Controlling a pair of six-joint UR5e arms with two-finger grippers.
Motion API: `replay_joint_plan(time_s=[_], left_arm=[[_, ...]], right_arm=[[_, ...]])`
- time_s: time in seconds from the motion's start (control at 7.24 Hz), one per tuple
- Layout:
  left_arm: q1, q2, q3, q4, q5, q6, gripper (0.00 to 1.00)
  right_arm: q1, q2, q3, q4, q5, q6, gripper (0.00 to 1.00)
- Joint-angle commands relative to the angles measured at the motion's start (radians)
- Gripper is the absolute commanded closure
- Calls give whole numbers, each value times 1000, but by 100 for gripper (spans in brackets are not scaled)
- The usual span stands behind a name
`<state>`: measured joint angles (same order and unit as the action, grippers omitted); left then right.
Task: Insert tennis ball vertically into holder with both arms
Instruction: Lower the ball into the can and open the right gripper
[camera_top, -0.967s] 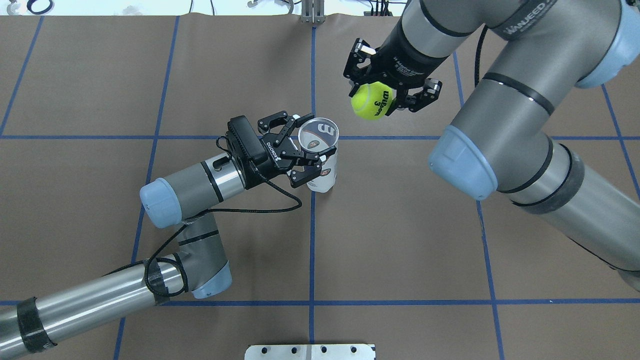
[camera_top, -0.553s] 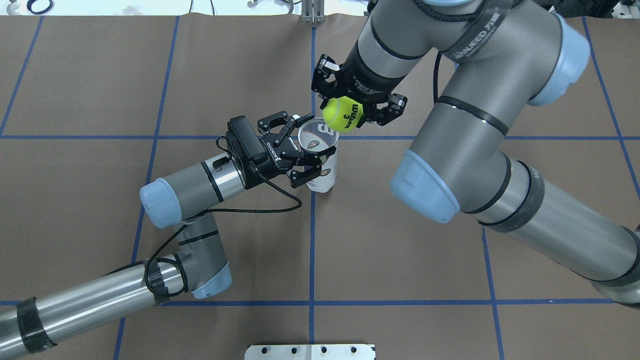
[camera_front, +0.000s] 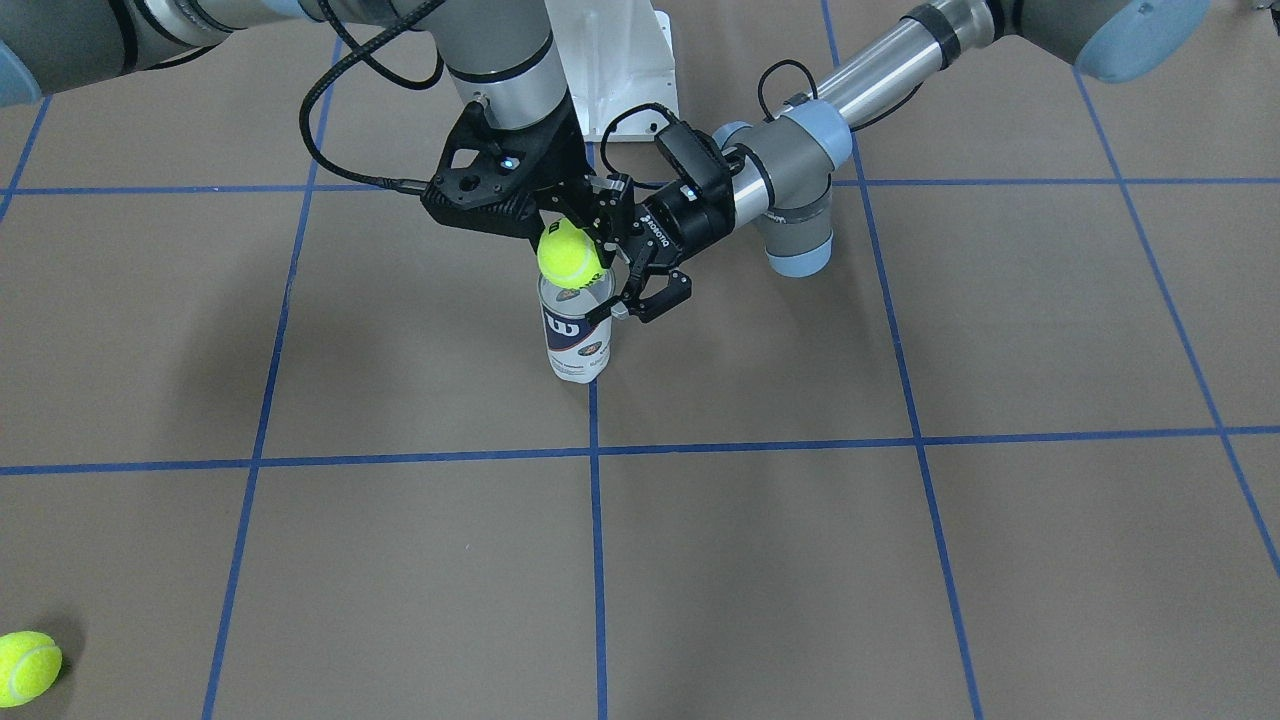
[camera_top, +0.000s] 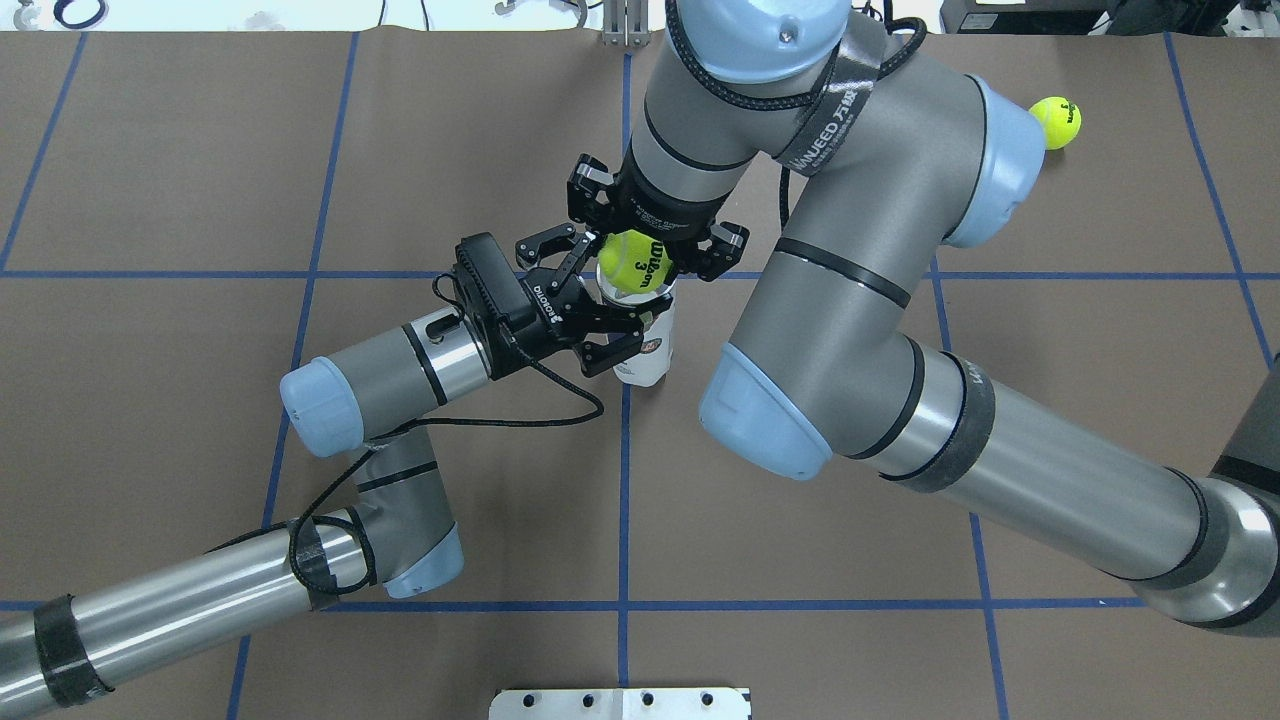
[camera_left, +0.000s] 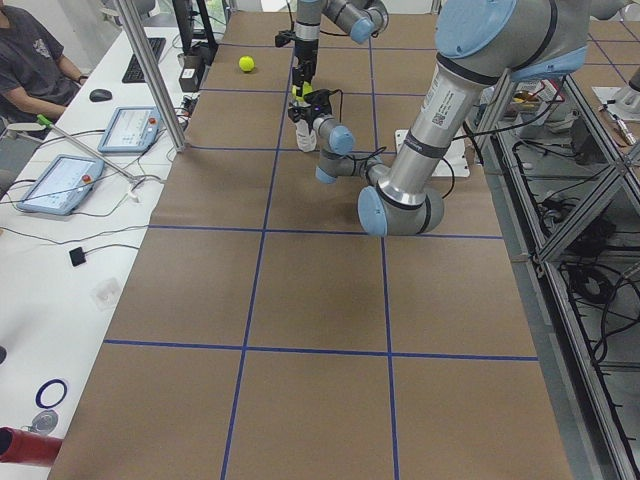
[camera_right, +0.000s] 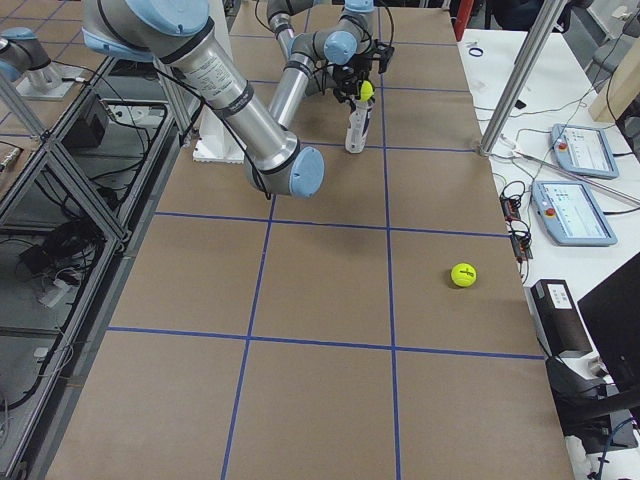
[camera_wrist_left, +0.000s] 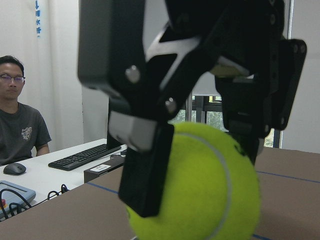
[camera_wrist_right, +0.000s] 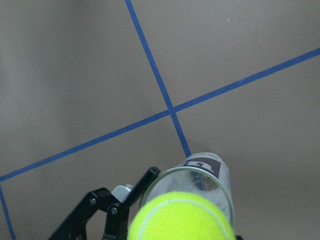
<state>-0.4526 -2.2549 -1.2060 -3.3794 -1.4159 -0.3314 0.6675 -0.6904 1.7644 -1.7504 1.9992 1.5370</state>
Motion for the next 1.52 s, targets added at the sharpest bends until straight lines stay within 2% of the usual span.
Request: replay_joint_plan(time_s=[0.0,0.69,1.11,1.24,1.38], left_arm=[[0,2,0,0,0,0,16],[0,2,0,0,0,-2,13],[0,3,0,0,0,-2,12],[0,3,0,0,0,-2,12],[0,3,0,0,0,-2,12]], right_arm=[[-2,0,-2,0,0,0,100],[-8,-3,-3,0,0,0,100],[-17,-4,-5,0,-5,0,93],[-22,-5,-5,0,-13,0,85],[-22,-3,-5,0,-14,0,65]])
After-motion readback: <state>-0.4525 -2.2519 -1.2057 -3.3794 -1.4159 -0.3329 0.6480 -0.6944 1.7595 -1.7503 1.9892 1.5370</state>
